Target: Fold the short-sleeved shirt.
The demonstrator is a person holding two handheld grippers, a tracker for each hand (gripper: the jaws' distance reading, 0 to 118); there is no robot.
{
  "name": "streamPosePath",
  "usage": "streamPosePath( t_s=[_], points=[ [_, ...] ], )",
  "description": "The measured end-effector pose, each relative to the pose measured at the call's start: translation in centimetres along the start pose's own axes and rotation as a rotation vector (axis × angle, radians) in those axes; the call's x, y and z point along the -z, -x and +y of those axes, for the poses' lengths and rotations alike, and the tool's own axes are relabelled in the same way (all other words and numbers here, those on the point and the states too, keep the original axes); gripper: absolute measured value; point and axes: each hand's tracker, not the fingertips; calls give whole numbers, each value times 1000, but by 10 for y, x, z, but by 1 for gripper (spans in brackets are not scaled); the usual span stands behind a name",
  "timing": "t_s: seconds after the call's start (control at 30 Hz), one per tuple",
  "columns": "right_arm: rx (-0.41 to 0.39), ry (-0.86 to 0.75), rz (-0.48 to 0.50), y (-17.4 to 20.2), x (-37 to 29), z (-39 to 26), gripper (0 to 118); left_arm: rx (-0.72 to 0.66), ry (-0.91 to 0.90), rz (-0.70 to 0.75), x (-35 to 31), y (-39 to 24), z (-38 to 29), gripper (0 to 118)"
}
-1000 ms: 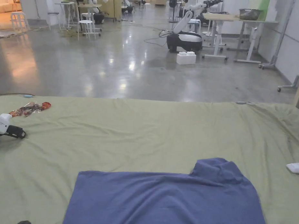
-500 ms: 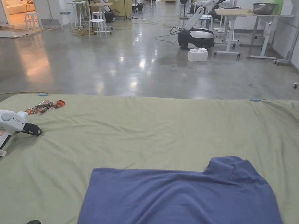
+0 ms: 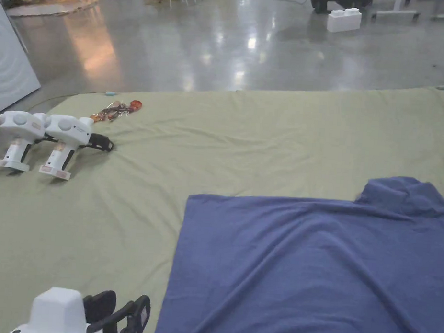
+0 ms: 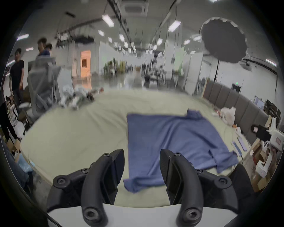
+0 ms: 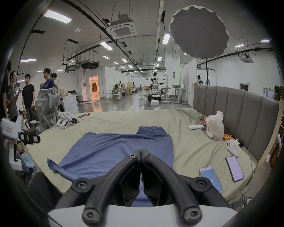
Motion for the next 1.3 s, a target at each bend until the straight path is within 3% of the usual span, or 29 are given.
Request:
streamPosePath(
  t_s=[0.07, 0.23, 0.4, 0.43, 0.5, 0.67, 0.87, 0.9, 1.0, 1.07, 1.23, 1.3],
  points=[
    [6, 6, -3, -2, -1, -5, 0, -9, 92, 24, 25, 8, -14, 52],
    [28, 37, -14, -12, -3, -12, 0, -18, 315, 40, 71, 20, -44, 70],
    [47, 75, -29, -21, -4, -15, 0, -101, 397, 32, 101, 34, -59, 70],
    [47, 78, -32, -22, -5, -15, 0, -105, 392, 30, 105, 36, -60, 68],
    [49, 86, -44, -23, -6, -16, 0, -124, 410, 7, 112, 37, -62, 50],
    [64, 101, -73, -29, -11, -20, 0, -100, 418, 9, 118, 29, -63, 25],
    [61, 212, -124, -39, -6, -26, 0, 0, 469, -17, 130, 18, -61, 11],
    [72, 287, -115, -43, 1, -29, 5, 14, 481, -17, 133, 16, -62, 11],
    [102, 437, -115, -57, 24, -53, 46, 34, 490, -13, 137, 14, -62, 11],
    [113, 524, -108, -61, 40, -67, 63, 54, 488, -3, 137, 15, -62, 11],
    [153, 623, -118, -73, 82, -94, 67, 22, 486, -5, 137, 18, -63, 11],
    [173, 668, -104, -78, 94, -102, 56, 16, 482, -5, 136, 18, -64, 11]
  ],
)
